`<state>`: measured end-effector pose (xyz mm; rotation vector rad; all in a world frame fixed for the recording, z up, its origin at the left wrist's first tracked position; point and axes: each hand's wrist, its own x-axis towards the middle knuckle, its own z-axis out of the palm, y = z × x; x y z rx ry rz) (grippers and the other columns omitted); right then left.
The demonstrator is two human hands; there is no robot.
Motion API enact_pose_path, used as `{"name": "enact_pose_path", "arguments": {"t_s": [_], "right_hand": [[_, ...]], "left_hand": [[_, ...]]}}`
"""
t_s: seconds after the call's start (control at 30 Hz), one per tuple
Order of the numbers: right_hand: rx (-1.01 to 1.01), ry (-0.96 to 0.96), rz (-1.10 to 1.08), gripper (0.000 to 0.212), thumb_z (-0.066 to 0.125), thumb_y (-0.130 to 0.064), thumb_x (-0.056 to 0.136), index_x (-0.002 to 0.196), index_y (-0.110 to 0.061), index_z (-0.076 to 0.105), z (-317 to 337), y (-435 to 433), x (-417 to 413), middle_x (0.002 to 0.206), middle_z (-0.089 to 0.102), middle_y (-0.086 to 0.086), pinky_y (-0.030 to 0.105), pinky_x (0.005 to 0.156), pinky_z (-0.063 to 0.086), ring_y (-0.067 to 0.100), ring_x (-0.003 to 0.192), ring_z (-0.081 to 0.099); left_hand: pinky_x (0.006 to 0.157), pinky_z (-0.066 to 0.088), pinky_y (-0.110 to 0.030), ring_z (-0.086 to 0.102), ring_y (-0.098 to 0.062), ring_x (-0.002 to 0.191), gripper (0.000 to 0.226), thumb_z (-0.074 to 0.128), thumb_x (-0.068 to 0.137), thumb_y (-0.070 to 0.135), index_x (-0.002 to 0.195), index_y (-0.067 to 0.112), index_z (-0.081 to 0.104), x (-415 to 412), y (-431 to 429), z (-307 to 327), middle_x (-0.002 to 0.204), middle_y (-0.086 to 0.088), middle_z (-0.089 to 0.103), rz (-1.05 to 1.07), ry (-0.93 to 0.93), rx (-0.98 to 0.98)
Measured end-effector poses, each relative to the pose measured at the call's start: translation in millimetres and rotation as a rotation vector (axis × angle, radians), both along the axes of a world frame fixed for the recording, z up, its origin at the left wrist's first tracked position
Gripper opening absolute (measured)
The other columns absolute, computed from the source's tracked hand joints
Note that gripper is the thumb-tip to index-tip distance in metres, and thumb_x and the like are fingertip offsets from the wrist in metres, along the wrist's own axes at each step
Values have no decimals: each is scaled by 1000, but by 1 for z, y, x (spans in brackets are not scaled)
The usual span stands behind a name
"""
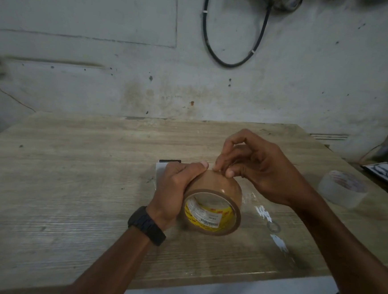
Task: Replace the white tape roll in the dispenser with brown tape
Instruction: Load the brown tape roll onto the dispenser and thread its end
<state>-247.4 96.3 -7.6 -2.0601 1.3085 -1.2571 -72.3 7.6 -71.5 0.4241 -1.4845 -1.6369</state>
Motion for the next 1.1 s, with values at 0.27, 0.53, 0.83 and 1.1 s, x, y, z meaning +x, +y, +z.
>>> {"name": "enact_pose_path", "arguments": {"t_s": [0.27,0.53,0.83,1.1], "right_hand": [[-137,152,-100,51,67,15,85,101,-31,52,-3,3,4,87,74,0,29,76,59,15,88,74],[-240,134,-132,47,52,24,85,99,-20,52,-18,2,8,81,67,6,23,69,57,18,76,70],[-233,88,-155,39,63,18,85,103,-17,61,-19,3,6,90,69,3,33,74,60,17,83,72],[-182,357,-105,21,73,8,85,98,-7,80,6,3,-1,92,79,2,25,74,61,8,85,75]], "left_hand": [[51,41,-30,49,-21,49,37,69,82,36,54,13,60,0,0,-1,54,-6,52,15,-17,2],[47,43,-26,51,-18,46,35,68,84,28,54,12,61,-1,1,-2,53,-6,53,44,-1,51],[46,44,-24,51,-14,45,36,68,85,29,54,12,60,1,0,-3,51,-1,54,41,-2,52],[48,44,-28,52,-17,45,37,72,76,41,57,11,62,1,0,-3,52,-4,55,21,-44,48]]}}
